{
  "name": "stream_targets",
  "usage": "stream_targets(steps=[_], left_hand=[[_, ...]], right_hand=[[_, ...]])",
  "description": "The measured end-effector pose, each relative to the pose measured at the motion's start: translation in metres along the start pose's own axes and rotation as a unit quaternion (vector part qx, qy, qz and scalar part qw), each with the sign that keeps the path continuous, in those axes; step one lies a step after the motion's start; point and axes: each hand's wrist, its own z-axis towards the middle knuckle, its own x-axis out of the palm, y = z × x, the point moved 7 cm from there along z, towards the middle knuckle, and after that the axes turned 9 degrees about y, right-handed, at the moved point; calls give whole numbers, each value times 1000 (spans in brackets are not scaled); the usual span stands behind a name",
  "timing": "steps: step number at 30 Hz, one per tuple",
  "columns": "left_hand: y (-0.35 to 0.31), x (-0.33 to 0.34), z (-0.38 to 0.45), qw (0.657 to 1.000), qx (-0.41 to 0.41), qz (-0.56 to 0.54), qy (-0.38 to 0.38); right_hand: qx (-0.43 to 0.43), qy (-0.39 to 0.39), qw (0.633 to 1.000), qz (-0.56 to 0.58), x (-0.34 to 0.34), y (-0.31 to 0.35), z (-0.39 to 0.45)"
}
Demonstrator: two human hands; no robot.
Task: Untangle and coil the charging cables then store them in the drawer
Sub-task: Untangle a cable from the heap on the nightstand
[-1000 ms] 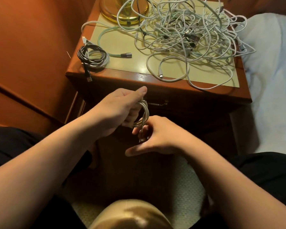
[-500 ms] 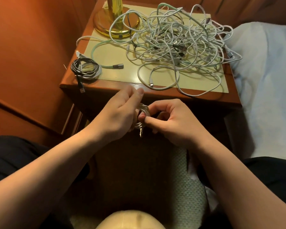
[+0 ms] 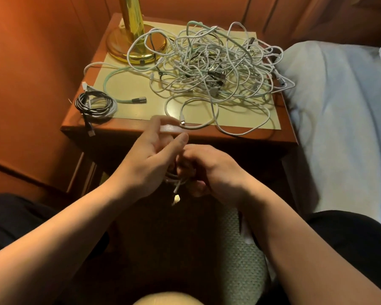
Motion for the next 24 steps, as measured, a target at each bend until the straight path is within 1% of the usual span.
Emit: stream_targets(steps=[2, 4, 6, 8, 10, 13, 15, 17, 19, 20, 22, 24], left_hand=[[-2, -13, 0, 996, 17, 81, -17], [-2, -27, -4, 986, -12, 163, -28], [0, -36, -10, 975, -52, 213, -23], [2, -36, -16, 971, -68, 228, -2], [0, -30, -22, 971, -58, 234, 1], [-2, -30, -31, 974, -38, 220, -44], [1, -32, -36, 976, -44, 206, -52], [6, -34, -37, 982, -59, 173, -41], [13, -35, -36, 991, -91, 90, -29], [17, -34, -36, 993, -107, 32, -20], [25, -29, -35, 985, -138, -102, -10], [31, -25, -34, 968, -159, -195, -26]], right_hand=[[-8, -42, 997, 69, -8, 2, 5], [-20, -68, 989, 131, -18, 3, 8], [-24, -74, 982, 175, -22, 4, 8], [-31, -68, 971, 225, -22, 4, 8], [-38, -56, 963, 260, -17, 4, 9], [-28, -33, 964, 264, -5, 0, 14], [-16, -25, 966, 258, 4, -5, 18], [-13, -35, 966, 257, 9, -9, 22], [-14, -46, 964, 260, 8, -10, 25], [-15, -49, 964, 262, 6, -10, 26], [-15, -48, 960, 274, 4, -9, 28], [-13, -41, 959, 280, 6, -8, 28]])
